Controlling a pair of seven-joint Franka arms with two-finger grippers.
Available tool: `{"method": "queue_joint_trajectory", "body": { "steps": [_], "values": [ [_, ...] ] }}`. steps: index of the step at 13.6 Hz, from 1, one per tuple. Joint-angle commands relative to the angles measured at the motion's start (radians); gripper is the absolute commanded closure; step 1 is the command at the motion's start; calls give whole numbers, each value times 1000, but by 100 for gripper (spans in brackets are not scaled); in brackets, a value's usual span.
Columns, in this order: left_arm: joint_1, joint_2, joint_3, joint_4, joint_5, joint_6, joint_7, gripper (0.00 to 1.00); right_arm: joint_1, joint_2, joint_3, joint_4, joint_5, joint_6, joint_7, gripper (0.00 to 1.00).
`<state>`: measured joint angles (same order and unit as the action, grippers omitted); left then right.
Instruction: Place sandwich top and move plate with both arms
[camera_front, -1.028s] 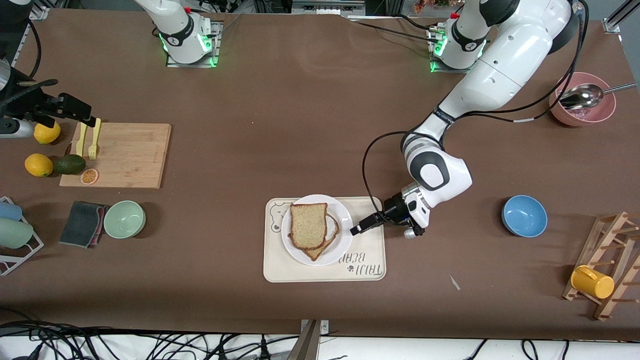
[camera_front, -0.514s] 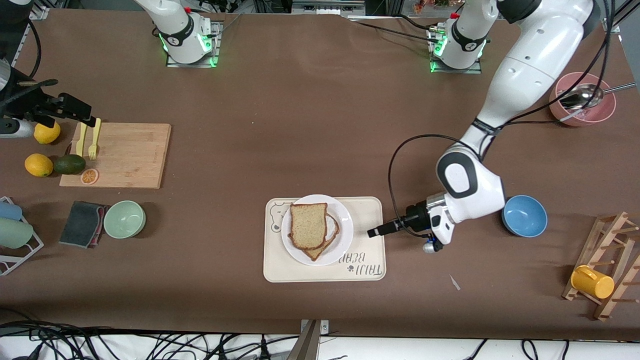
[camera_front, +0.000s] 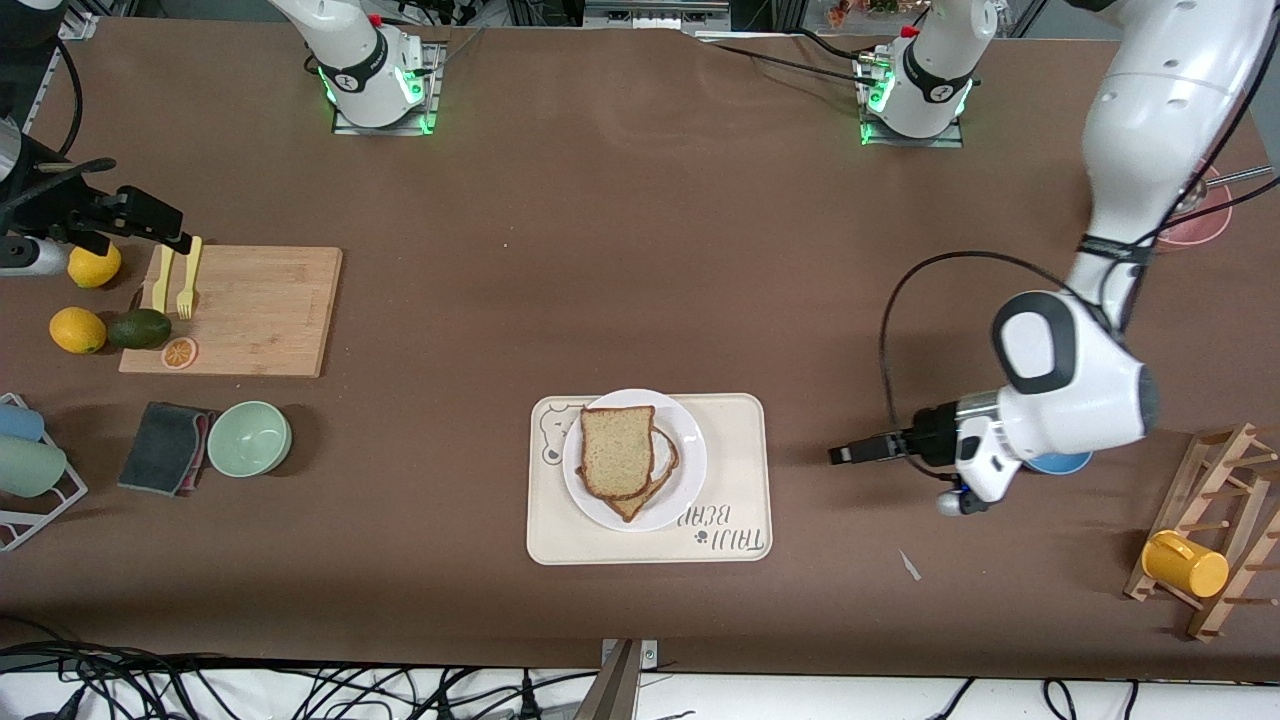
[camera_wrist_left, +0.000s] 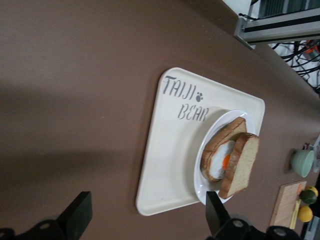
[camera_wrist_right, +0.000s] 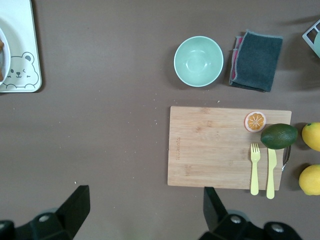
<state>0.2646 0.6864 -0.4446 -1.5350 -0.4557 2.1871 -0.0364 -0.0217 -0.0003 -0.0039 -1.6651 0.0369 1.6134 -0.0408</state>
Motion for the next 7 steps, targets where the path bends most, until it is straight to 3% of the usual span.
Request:
{"method": "queue_joint_trajectory", "body": {
  "steps": [1, 5, 7],
  "values": [
    [45, -97, 9, -16, 153, -108, -60, 0, 3, -9, 1, 4, 1, -13, 12, 0],
    [62, -192, 13, -17, 437, -210, -178, 0, 3, -7, 1, 4, 1, 3, 12, 0],
    [88, -244, 14, -17, 509, -249, -183, 0, 3, -7, 2, 4, 3, 13, 10, 0]
  ]
}}
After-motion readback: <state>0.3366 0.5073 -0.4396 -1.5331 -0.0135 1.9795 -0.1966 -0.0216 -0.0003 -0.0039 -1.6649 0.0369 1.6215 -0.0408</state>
